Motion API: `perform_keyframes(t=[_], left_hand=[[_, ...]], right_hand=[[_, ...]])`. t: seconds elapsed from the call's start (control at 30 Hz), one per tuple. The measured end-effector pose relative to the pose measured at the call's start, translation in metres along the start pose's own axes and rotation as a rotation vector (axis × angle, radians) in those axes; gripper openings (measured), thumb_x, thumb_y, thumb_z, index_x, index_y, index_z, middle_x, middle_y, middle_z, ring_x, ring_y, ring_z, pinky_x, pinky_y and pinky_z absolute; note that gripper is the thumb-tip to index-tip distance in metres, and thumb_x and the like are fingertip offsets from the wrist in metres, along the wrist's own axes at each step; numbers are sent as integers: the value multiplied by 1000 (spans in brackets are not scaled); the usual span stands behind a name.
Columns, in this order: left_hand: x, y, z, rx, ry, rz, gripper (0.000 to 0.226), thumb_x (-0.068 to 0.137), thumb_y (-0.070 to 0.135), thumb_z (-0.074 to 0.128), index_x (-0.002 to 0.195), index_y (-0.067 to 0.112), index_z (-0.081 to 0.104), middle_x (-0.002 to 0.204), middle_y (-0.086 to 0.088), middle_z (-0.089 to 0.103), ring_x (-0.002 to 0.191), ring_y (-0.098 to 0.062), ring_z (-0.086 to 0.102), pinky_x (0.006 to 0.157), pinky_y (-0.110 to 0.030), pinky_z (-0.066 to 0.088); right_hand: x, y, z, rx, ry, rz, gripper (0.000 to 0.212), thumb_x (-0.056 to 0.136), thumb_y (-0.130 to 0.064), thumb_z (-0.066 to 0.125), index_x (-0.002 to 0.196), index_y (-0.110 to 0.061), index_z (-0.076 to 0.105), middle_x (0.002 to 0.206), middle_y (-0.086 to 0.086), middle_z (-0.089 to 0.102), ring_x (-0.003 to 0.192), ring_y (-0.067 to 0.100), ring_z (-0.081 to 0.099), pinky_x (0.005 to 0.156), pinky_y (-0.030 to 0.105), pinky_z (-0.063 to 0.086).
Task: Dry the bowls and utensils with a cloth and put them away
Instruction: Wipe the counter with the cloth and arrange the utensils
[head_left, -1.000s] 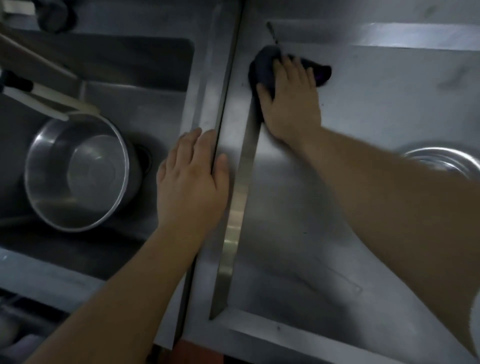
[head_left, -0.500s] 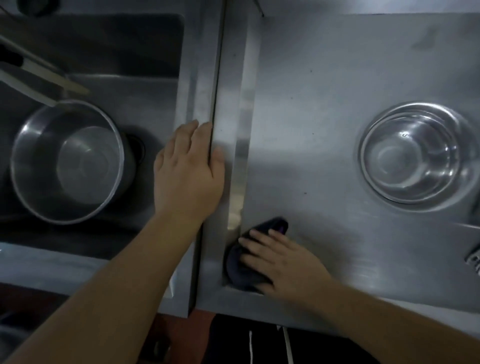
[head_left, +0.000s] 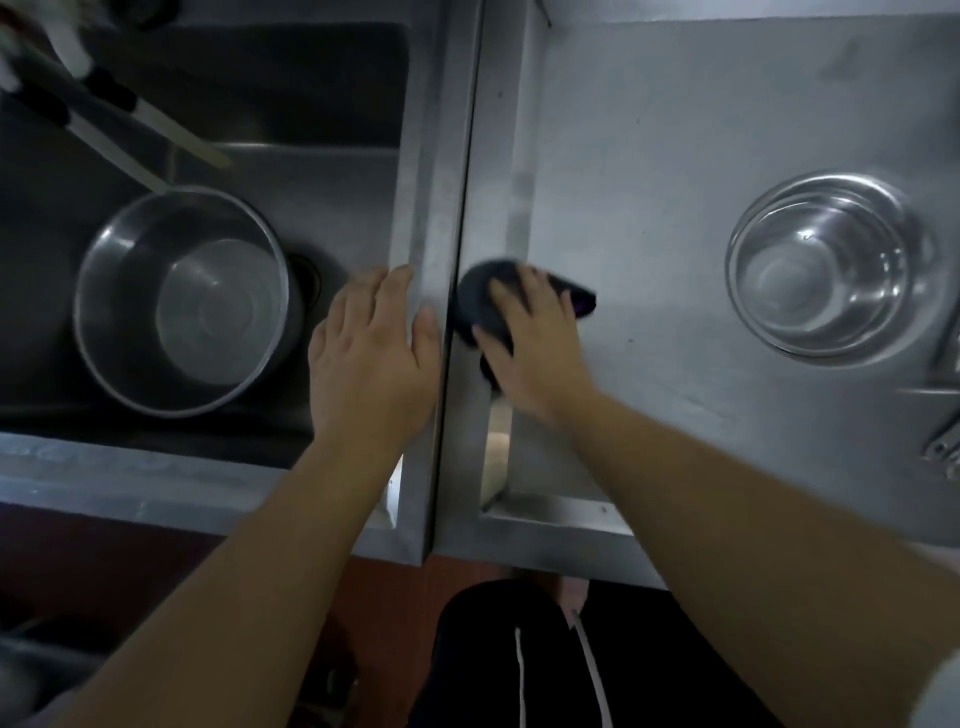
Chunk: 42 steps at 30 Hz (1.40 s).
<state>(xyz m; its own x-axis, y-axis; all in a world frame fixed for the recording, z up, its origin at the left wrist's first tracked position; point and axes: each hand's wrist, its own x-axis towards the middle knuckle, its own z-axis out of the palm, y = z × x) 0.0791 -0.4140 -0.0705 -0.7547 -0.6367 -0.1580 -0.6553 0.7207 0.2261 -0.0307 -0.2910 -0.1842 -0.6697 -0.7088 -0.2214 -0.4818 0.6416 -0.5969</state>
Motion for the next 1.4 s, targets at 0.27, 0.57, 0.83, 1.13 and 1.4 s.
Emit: perform_keyframes(t=[0.27,0.57,0.83,1.13,1.4], left_hand=[[1,39,9,-24,-56,144,49,110,43,36,154,23,44,160,-3,44,150,-25,39,119,-53,36],[-6,94,35,-30,-203,284,53,110,44,35,156,21,44,164,-6,42,153,-26,35,123,-51,33],[-15,138,46,42,-296,318,53,110,42,37,158,21,43,165,-6,41,152,-28,37,121,-53,35],[-20,185,52,108,-304,313,54,109,41,42,156,16,47,163,-11,45,152,-31,38,123,-54,34],[-50,240,82,113,-336,333,55,107,42,36,152,16,54,157,-10,52,146,-31,47,116,-51,40]], right_hand=[[-186,66,-15,-202,-289,-171,52,95,-50,53,140,-26,64,165,3,43,154,25,38,124,48,29],[-250,184,-99,-225,213,911,61,100,-27,66,149,5,48,163,33,33,150,52,32,121,63,29],[-231,111,-54,-220,-24,397,58,94,-42,68,143,-13,62,166,22,37,152,43,37,120,57,37],[-297,274,-169,-375,-162,476,67,104,-43,32,148,2,53,167,31,25,145,53,40,118,59,34],[-323,332,-193,-353,81,732,61,93,-22,74,141,9,54,154,37,43,139,56,46,111,66,44]])
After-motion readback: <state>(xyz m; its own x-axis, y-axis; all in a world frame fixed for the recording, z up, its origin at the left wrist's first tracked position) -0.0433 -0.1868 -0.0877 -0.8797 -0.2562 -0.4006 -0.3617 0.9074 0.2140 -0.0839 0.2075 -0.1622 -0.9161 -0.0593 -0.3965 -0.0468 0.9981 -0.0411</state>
